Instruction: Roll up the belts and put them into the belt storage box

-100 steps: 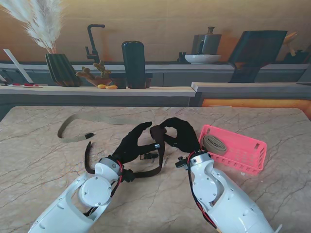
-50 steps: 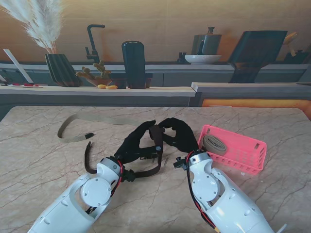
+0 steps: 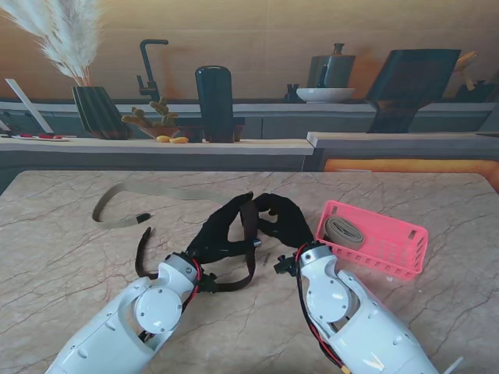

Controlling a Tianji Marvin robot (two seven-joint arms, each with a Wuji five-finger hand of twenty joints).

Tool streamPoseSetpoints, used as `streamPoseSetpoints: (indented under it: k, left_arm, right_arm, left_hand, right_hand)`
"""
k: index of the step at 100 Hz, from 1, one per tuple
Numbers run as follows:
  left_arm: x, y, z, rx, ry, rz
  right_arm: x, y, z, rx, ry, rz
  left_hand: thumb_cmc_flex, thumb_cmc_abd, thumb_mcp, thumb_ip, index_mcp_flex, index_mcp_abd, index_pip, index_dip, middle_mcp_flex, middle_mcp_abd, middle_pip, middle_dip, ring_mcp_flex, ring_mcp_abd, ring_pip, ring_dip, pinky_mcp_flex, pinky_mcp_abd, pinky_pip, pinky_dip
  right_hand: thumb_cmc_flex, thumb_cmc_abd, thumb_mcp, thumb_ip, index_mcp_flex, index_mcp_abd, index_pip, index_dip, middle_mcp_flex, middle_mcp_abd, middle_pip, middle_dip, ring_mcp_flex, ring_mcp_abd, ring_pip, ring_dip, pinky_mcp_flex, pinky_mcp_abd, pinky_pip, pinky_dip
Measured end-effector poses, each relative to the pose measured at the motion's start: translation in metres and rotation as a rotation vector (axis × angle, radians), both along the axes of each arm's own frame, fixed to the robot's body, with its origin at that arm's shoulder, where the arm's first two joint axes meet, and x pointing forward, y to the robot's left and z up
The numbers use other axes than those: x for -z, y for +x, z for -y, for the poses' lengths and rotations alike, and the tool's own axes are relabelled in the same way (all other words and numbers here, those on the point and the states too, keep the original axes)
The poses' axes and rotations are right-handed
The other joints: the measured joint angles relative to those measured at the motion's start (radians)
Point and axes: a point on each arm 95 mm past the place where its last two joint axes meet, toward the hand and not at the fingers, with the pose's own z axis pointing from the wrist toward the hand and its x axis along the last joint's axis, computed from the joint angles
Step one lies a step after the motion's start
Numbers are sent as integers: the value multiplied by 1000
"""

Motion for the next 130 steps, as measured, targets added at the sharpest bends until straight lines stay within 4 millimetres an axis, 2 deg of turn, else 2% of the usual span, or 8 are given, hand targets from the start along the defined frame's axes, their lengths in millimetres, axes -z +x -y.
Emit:
streamPoseSetpoints:
  k: [18,52,72,81,92,109,124,130]
  left_arm:
    - [0,2,1,-47,0,15]
    - [3,3,14,-124,-38,-15]
    - [5,5,20,-162,-40,-4]
    - [6,5,22,-183,-71,-8]
    - [7,5,25,-214,-107,4]
    - [9,4,29,-218,-163,-14]
    - [7,3,32,-227,-205,-33]
    - [7,3,33,-233,-214,-32]
  right_arm:
    - [-2,-2,-2,-9,20,-9]
    - [-2,-9,-10,-35,84,-61]
    - [1,-11,-13,-43,125,-100]
    - [1,-11,-15,-42,150,-125]
    - [0,-12,-17,-42,144,-122]
    - [-2,-12,-18,-31,146,-123]
    - [-1,-15,-20,-28,161,-136]
    - [0,-16,-20,-25,163,-138]
  left_hand:
    - [45,-6,-1,0,-6,-58,-1,87,0,-1,7,28,0,-1,34,9,-1,1,92,33]
    - [98,26,-96,0,-6,-61,-1,152,1,-1,59,51,0,29,95,27,-11,40,246,55]
    - [173,78,-143,0,-6,-57,2,178,4,-15,124,53,10,11,132,39,-17,41,346,57]
    - [198,82,-143,0,-6,-56,76,198,17,-50,169,62,21,-13,146,43,-20,41,391,68]
    - [199,84,-143,0,-6,-56,260,268,17,-60,191,62,21,-18,164,43,-22,41,427,78]
    - [238,126,-143,-1,-12,-74,676,488,84,-61,288,102,92,-39,187,43,-18,45,465,92]
    - [418,124,-214,-22,-6,-76,817,535,230,-79,328,127,179,-55,222,43,17,53,500,109]
    - [449,123,-224,-24,-1,-76,858,537,267,-85,340,136,214,-56,245,43,37,54,523,119]
  right_hand:
    - [11,-1,0,0,0,17,0,0,0,0,0,0,0,1,-1,0,0,0,0,0]
    - [12,-1,1,0,0,17,0,0,0,0,-3,0,0,1,-11,0,0,0,0,0]
    - [12,-1,10,0,0,20,0,0,0,0,-5,0,0,2,-12,0,0,0,0,0]
    - [12,-1,11,0,0,21,0,0,0,0,-11,0,0,2,-13,0,-1,0,0,0]
    - [12,0,11,0,0,21,0,0,0,0,-15,0,0,2,-22,0,-11,0,0,0]
    - [9,1,12,0,0,21,-1,0,0,2,-4,-3,-12,3,-30,0,-36,0,0,0]
    - [14,12,12,0,-6,21,-19,0,3,3,11,-5,-33,3,-43,0,-78,28,-60,-21]
    - [16,23,9,0,-16,20,-23,0,3,0,11,-13,-50,3,-67,-17,-112,41,-113,-38]
